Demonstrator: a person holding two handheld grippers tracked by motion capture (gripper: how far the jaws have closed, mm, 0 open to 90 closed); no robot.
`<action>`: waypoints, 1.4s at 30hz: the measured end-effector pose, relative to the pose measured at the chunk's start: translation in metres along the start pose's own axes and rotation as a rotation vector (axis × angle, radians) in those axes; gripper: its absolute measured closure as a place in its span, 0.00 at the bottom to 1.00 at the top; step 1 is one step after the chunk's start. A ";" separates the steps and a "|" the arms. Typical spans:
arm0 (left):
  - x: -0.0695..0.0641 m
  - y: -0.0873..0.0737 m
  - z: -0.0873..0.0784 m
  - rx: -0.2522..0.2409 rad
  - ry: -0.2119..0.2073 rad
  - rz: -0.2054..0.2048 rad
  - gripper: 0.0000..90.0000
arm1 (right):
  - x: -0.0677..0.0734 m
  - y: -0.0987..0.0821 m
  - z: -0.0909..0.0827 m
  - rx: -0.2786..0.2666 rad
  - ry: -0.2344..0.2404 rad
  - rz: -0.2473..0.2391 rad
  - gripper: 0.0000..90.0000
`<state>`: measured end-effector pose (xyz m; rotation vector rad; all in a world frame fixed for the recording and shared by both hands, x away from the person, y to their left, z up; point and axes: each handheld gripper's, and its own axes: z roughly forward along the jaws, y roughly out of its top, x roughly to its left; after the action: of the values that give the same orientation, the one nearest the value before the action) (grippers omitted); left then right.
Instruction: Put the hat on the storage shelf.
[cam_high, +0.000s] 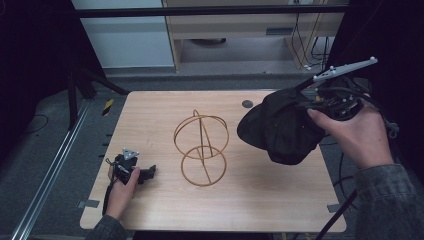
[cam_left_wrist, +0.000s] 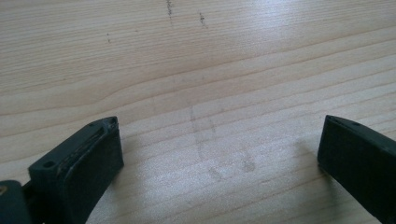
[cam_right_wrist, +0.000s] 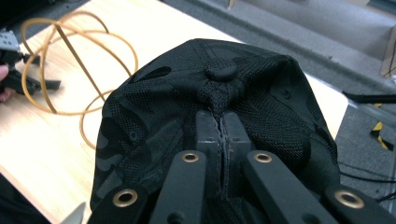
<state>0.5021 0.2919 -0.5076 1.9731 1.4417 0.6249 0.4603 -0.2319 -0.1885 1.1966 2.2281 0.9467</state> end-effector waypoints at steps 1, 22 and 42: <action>0.000 0.000 0.000 0.000 0.000 0.000 0.00 | 0.001 0.002 -0.002 -0.006 -0.003 0.002 0.99; 0.000 0.000 0.000 -0.001 0.000 0.000 0.00 | 0.021 0.051 0.003 -0.066 -0.031 -0.025 0.99; 0.000 0.000 0.000 -0.001 -0.001 0.001 0.00 | 0.045 0.082 0.022 -0.110 -0.010 -0.037 0.99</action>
<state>0.5020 0.2918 -0.5077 1.9735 1.4393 0.6247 0.4957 -0.1540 -0.1450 1.1048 2.1529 1.0323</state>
